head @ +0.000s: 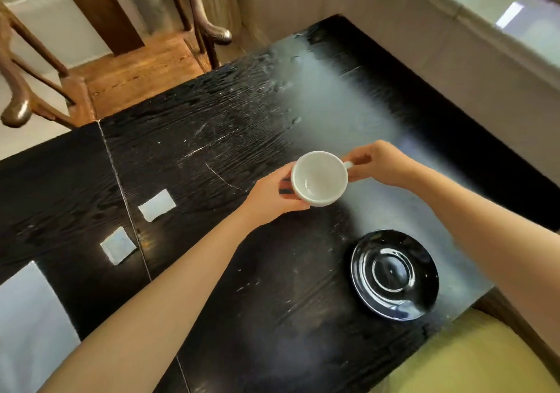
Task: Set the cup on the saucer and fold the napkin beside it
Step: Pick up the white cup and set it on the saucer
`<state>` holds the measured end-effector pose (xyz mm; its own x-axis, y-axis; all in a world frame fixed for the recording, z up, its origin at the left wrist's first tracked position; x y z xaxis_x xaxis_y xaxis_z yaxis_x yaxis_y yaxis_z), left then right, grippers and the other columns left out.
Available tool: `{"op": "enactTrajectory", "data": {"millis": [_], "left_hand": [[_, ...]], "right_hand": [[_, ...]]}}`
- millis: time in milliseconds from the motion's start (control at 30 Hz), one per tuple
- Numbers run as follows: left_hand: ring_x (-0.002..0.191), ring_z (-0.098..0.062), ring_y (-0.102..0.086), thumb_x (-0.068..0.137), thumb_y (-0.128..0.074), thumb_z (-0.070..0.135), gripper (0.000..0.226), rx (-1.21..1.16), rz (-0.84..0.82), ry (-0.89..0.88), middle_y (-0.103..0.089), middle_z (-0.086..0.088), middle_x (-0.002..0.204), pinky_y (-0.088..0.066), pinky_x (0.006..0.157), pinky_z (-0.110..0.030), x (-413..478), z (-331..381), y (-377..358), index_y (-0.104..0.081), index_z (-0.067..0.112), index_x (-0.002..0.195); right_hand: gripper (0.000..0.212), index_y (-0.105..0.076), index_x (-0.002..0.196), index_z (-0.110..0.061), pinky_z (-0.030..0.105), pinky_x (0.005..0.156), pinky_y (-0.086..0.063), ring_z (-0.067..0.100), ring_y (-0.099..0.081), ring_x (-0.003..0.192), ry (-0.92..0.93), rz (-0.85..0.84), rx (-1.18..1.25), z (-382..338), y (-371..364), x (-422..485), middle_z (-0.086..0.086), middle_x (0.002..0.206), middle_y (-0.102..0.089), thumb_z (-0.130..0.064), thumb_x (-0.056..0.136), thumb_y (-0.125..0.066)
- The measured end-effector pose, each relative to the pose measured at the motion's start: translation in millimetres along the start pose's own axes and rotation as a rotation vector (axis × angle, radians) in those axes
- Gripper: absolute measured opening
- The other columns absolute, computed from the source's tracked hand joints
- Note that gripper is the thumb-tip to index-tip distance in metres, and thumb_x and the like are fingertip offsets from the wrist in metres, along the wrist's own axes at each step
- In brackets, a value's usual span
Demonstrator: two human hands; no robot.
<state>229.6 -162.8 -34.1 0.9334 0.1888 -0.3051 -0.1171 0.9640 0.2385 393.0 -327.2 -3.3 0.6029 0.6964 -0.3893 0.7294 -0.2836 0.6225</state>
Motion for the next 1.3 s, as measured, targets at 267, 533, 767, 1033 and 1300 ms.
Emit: {"op": "enactTrajectory", "data": {"millis": [267,533,767,1033,1300], "left_hand": [[0.097,0.009,-0.057,0.071,-0.078,0.004,0.074,0.037,-0.115,-0.060,-0.058,0.021,0.110,-0.046,0.072,-0.003,-5,28,-74,-0.046,0.028,0.133],[0.097,0.006,-0.058,0.069,-0.078,0.003,0.068,0.034,-0.191,0.015,-0.059,0.019,0.108,-0.050,0.073,-0.006,-26,9,-135,-0.047,0.037,0.120],[0.095,0.004,-0.056,0.071,-0.078,0.004,0.072,0.057,-0.206,0.081,-0.054,0.015,0.112,-0.046,0.068,0.000,-41,-10,-161,-0.044,0.029,0.130],[0.101,-0.002,-0.054,0.072,-0.077,0.004,0.069,0.064,-0.181,0.097,-0.052,0.016,0.112,-0.046,0.070,0.000,-48,-16,-171,-0.043,0.030,0.125],[0.108,-0.003,-0.051,0.072,-0.078,0.008,0.071,0.115,-0.167,0.087,-0.052,0.013,0.116,-0.047,0.070,-0.004,-49,-17,-171,-0.044,0.024,0.132]], "right_hand": [[0.012,-0.070,0.090,-0.013,0.003,0.043,-0.034,-0.011,-0.052,0.044,-0.084,0.115,0.039,51,28,-85,0.001,0.068,-0.067,-0.005,0.082,-0.066],[0.017,-0.070,0.086,-0.020,0.011,0.071,-0.048,0.006,-0.065,0.070,-0.149,0.115,0.095,114,3,-134,0.013,0.085,-0.073,-0.005,0.080,-0.067],[0.021,-0.071,0.086,-0.024,0.000,0.058,-0.040,-0.013,-0.058,0.055,-0.143,0.099,0.097,138,-18,-148,0.001,0.076,-0.069,-0.004,0.079,-0.067],[0.015,-0.068,0.084,-0.030,0.016,0.063,-0.056,0.004,-0.066,0.060,-0.094,0.100,0.101,142,-25,-152,0.005,0.084,-0.072,-0.015,0.084,-0.067],[0.014,-0.070,0.094,-0.023,0.015,0.057,-0.050,-0.002,-0.058,0.044,-0.092,0.091,-0.005,143,-27,-150,-0.004,0.072,-0.066,-0.015,0.085,-0.065]]}}
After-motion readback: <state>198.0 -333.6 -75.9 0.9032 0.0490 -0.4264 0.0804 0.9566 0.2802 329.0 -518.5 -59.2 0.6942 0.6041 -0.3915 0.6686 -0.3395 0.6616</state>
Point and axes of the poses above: each hand's wrist, its own x-axis towards the middle knuckle, its own y-axis out of the back of the hand, z = x × y, the point moved 1 cm from there along x, towards the middle knuckle
